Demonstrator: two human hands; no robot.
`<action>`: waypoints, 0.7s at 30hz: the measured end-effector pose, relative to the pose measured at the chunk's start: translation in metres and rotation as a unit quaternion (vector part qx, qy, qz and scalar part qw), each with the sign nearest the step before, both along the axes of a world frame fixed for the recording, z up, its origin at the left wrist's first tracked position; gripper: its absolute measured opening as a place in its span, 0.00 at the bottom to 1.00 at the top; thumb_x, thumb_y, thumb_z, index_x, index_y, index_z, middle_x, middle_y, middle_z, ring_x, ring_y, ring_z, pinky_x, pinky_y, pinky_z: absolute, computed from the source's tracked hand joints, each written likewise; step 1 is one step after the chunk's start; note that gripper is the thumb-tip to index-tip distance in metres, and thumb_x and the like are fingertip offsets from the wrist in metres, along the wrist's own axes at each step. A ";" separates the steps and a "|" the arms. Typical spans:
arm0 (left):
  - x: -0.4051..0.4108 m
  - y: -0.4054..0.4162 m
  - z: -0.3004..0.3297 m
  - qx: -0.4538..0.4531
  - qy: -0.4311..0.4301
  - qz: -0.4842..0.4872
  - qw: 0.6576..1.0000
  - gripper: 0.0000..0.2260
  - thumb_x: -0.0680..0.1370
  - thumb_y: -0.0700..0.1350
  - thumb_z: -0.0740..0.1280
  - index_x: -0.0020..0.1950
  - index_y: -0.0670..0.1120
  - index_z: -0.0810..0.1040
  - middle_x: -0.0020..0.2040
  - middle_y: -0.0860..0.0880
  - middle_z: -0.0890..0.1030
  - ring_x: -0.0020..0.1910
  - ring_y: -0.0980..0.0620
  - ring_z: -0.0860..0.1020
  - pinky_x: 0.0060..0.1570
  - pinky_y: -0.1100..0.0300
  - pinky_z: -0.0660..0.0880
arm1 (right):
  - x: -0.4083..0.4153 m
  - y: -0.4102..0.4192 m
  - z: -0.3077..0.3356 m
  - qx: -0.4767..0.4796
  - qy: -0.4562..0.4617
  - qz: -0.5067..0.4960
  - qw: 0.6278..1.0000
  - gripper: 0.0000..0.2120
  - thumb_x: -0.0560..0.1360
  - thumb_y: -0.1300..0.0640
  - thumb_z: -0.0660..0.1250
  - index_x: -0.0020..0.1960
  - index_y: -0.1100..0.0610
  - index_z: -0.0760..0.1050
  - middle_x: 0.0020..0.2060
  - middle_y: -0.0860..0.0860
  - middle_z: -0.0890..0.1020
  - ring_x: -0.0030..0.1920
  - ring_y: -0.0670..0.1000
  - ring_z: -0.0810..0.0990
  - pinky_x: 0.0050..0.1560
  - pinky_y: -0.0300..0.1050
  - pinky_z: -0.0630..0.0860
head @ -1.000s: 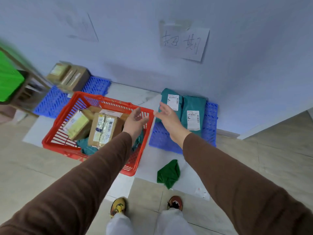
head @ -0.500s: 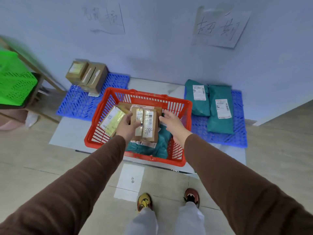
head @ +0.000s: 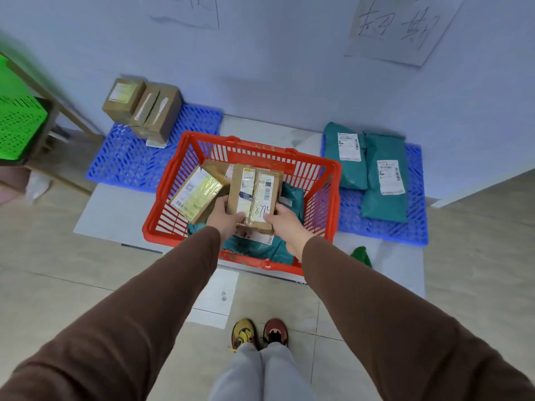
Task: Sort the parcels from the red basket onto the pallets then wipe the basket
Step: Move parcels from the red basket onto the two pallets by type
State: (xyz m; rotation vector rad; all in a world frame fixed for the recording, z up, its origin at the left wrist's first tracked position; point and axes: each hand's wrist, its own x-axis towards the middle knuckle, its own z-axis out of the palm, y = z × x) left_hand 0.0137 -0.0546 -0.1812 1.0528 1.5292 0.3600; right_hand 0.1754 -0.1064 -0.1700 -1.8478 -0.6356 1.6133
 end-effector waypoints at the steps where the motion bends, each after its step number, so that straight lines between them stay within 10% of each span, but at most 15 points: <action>1: 0.003 -0.002 0.007 0.013 -0.009 0.012 1.000 0.27 0.78 0.38 0.69 0.75 0.48 0.65 0.64 0.46 0.78 0.60 0.45 0.78 0.65 0.46 0.75 | 0.000 -0.001 0.005 0.014 -0.008 -0.011 1.000 0.21 0.82 0.60 0.63 0.74 0.52 0.70 0.68 0.49 0.79 0.64 0.51 0.78 0.63 0.47 0.77; 15: -0.043 0.056 0.098 0.136 -0.127 0.083 0.979 0.27 0.80 0.34 0.66 0.76 0.47 0.63 0.64 0.48 0.76 0.52 0.56 0.78 0.51 0.65 0.78 | -0.049 0.073 0.089 0.170 -0.062 -0.035 0.983 0.17 0.82 0.58 0.63 0.69 0.48 0.75 0.62 0.46 0.82 0.61 0.48 0.80 0.64 0.51 0.78; 21: -0.117 0.120 0.115 0.130 -0.142 0.063 0.979 0.27 0.80 0.37 0.66 0.77 0.50 0.63 0.71 0.47 0.73 0.64 0.46 0.77 0.63 0.49 0.76 | -0.123 0.126 0.116 0.190 -0.024 -0.074 0.979 0.16 0.82 0.61 0.62 0.67 0.49 0.76 0.56 0.46 0.83 0.55 0.47 0.83 0.52 0.43 0.81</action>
